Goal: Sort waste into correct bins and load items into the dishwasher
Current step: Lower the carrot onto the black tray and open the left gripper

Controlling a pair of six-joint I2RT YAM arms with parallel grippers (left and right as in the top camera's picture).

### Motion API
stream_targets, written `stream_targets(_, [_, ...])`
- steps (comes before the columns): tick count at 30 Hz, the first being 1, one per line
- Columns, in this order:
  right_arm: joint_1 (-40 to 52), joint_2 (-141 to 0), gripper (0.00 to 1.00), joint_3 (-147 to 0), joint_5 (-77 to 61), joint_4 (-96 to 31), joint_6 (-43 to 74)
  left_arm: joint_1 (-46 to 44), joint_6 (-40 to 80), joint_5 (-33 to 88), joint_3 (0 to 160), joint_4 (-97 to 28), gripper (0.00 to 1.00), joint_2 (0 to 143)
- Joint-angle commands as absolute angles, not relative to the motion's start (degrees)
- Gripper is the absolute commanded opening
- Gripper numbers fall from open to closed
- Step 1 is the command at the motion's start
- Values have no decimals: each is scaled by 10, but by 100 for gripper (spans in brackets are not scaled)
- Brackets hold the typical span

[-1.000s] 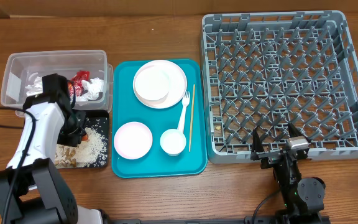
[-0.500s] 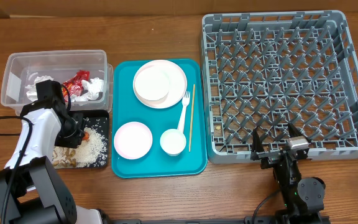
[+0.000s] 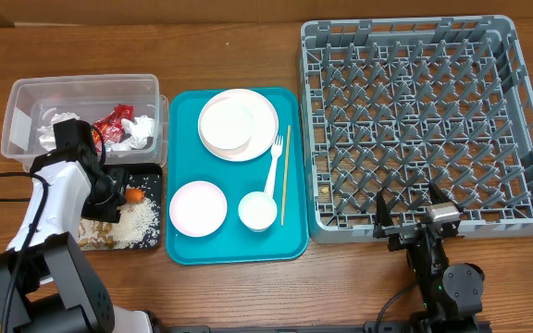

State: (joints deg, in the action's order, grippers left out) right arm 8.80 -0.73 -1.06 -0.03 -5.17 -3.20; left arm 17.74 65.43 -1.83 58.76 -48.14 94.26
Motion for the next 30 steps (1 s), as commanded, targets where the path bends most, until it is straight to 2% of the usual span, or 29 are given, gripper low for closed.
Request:
stream_targets(1, [93,-2,100,-4,-1,-48,-30,180,625,2,587,-482,59,933])
stream_targets(5, [93,-2,100,-4,-1,-48,-30,180,579,53,591,-481,56,932])
stream_targets(9, [93,-2,100,-4,-1,-48,-30,180,507,109,596,-483,34,932])
stream_targets(15, [93,-2,100,-4,-1,-48,-30,180,437,182,598,-486,34,932])
stream_targets(18, [93,-2,100,-4,-1,-48,-30,180,409,194,603,-503,27,932])
stream_targets(19, [93,-2,100,-4,-1,-48,-30,180,402,194,604,-508,21,932])
stream_targets(20, [93,-2,100,-4,-1,-48,-30,180,383,195,610,-520,6,932])
stream_targets(30, [93,-2,100,-4,-1,-48,-30,180,334,191,700,-629,4,932])
